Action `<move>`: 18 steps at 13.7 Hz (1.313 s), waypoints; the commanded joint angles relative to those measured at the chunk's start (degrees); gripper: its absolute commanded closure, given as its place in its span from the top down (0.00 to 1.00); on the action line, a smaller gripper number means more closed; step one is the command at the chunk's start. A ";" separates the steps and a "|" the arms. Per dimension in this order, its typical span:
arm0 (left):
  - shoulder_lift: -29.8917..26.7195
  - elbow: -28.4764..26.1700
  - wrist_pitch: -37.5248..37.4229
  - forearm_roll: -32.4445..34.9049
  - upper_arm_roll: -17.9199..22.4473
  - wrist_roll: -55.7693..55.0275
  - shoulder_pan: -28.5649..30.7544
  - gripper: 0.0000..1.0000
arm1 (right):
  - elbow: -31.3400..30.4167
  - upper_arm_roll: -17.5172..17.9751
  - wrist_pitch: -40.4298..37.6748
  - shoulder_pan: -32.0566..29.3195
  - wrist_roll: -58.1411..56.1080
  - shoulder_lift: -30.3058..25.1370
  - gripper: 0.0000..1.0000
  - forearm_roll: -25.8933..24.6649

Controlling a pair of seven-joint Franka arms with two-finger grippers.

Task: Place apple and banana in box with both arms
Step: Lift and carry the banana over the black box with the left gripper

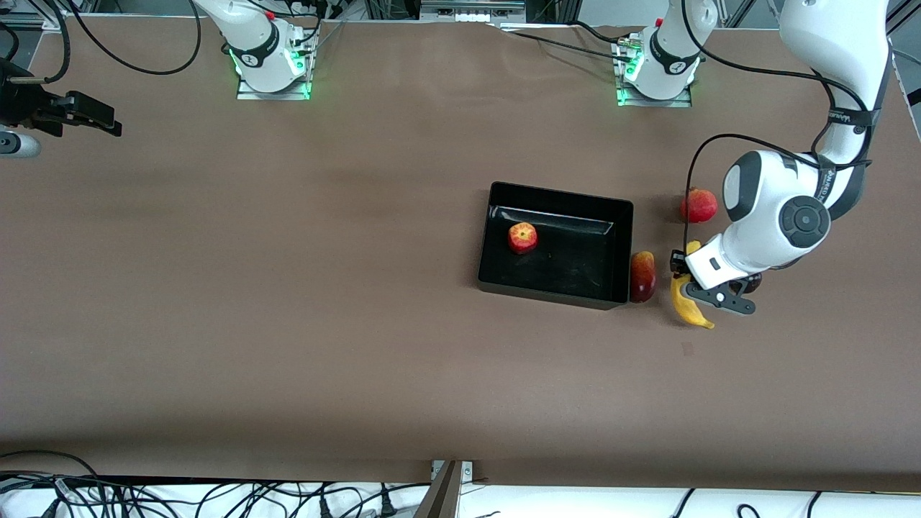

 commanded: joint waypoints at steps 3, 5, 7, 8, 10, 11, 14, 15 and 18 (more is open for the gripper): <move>-4.18 1.21 -7.69 -4.74 -0.88 -5.73 -3.45 0.00 | 1.36 -0.40 -0.70 0.35 0.05 0.61 1.00 0.31; -6.03 1.39 -11.05 -5.20 -1.14 -12.31 -6.27 0.00 | 1.36 -0.40 -0.70 0.35 0.05 0.52 1.00 0.31; -6.30 0.78 -11.06 -5.90 -1.93 -18.02 -9.17 0.00 | 1.36 -0.40 -0.70 0.35 0.05 0.52 1.00 0.31; -6.39 0.52 -11.14 -7.21 -1.94 -21.27 -11.10 0.00 | 1.36 -0.40 -0.70 0.35 0.05 0.52 1.00 0.31; -6.22 -0.27 -11.06 -8.80 -1.94 -28.99 -14.53 0.00 | 1.36 -0.40 -0.70 0.35 0.05 0.61 1.00 0.31; -5.78 -0.28 -10.97 -9.59 -2.02 -33.56 -16.02 0.00 | 1.36 -0.40 -0.70 0.35 0.05 0.52 1.00 0.31; -3.85 -0.19 -9.92 -10.47 -2.90 -42.03 -17.80 0.00 | 1.36 -0.40 -0.70 0.35 0.05 0.52 1.00 0.31; -3.23 -0.19 -8.70 -10.47 -2.99 -42.48 -17.80 0.00 | 1.36 -0.40 -0.70 0.35 0.05 0.61 1.00 0.31; -0.33 -0.10 -4.65 -10.39 -3.08 -42.31 -17.89 0.00 | 1.36 -0.40 -0.70 0.35 0.05 0.52 1.00 0.31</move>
